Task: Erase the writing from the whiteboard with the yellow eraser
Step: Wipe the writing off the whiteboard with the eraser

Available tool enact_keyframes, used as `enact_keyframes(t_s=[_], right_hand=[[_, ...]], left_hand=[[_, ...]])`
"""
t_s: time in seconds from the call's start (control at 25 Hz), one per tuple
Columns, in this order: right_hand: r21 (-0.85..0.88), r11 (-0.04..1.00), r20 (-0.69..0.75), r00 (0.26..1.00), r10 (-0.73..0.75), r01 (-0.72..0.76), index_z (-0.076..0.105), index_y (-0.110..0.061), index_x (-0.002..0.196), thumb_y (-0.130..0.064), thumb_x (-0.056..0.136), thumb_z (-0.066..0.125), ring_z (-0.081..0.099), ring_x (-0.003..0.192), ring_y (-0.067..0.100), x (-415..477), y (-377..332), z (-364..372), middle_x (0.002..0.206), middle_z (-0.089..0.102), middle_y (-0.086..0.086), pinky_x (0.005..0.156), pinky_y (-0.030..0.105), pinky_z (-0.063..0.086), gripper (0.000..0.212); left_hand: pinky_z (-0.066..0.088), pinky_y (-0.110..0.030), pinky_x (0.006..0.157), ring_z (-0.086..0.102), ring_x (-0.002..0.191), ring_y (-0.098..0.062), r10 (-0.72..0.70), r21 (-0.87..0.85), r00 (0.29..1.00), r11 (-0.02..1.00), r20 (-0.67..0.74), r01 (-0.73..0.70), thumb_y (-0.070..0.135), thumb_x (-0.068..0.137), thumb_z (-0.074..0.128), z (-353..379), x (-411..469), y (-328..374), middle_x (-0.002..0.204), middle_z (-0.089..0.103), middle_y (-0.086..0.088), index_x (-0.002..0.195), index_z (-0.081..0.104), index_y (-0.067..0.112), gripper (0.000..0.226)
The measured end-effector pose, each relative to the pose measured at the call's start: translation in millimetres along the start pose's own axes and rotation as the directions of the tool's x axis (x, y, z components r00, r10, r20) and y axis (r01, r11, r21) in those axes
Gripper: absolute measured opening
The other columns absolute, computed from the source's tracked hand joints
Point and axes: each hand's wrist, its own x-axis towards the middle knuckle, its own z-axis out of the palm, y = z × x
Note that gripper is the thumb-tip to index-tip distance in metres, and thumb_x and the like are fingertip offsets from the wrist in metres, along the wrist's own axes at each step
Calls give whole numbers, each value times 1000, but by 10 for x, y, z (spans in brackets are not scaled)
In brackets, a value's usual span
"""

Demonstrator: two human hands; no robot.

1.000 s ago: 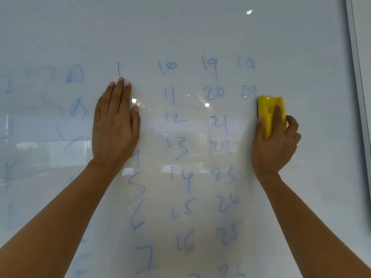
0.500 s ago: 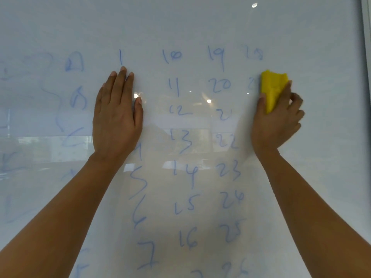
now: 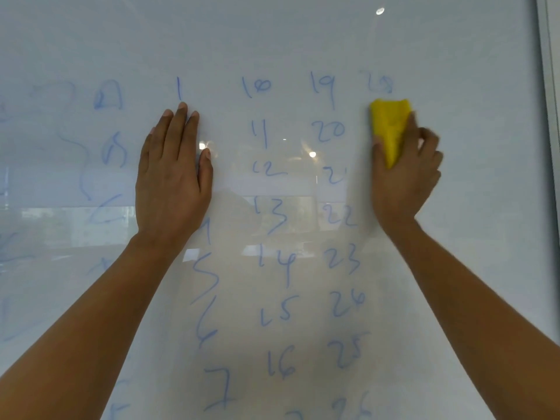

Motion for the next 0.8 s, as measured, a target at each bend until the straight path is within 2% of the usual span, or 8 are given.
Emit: enact_keyframes(t_s=[0.12,0.28,0.32,0.4,0.52,0.6,0.72,0.8], right_hand=[[26,957,78,954,-290,289,36,-17,143,-40,92,53,48,102,35,-315,226,-131,131,48,16,80,41,39,58],[-41,986,24,986,162,-161,32,-18,145,-44,93,46,44,114,32,326,80,-25,138,41,11,87,40,37,60],[-42,985,28,986,166,-165,32,-19,144,-44,92,46,44,114,32,387,-62,11,137,41,10,87,41,37,60],[28,997,43,996,-76,75,36,-18,143,-44,91,49,47,108,33,151,-306,24,134,45,11,83,42,40,59],[90,924,83,922,-379,372,38,-18,142,-43,90,53,50,100,34,-343,-195,-79,129,50,13,78,42,41,59],[13,973,67,971,-231,231,36,-18,143,-42,91,52,48,107,35,-222,1,-105,133,47,13,82,43,39,59],[-61,962,-46,963,264,-267,30,-20,145,-45,93,45,41,119,31,466,20,68,140,38,9,91,40,36,59],[-75,942,-24,945,326,-327,28,-20,145,-45,94,42,40,121,29,809,-231,143,141,36,9,93,41,37,59]], left_hand=[[21,-42,119,24,143,-29,4,4,1000,1000,1,-4,19,102,35,-13,2,2,153,30,-15,145,31,3,46],[21,-42,119,25,143,-29,0,2,1000,1000,2,0,19,102,34,-22,5,12,153,30,-15,145,31,3,46],[21,-41,119,25,143,-29,0,1,1000,1000,2,0,19,102,35,-20,5,16,153,30,-15,144,31,3,46],[21,-41,119,25,143,-29,2,-4,1000,1000,2,-2,19,102,34,-22,3,13,153,31,-15,144,31,3,46],[20,-41,119,25,143,-29,4,-7,1000,1000,8,-4,20,102,34,-27,2,-2,154,30,-14,145,31,4,46],[20,-41,119,24,143,-28,6,-12,1000,1000,11,-6,19,102,35,-28,6,-4,154,30,-14,145,31,4,46],[21,-42,119,24,143,-28,0,-13,1000,1000,11,0,19,101,36,-26,2,-3,154,30,-14,145,31,4,46],[21,-42,119,25,143,-28,0,-11,1000,1000,6,0,19,101,36,-21,3,-1,154,30,-14,145,31,4,46]])
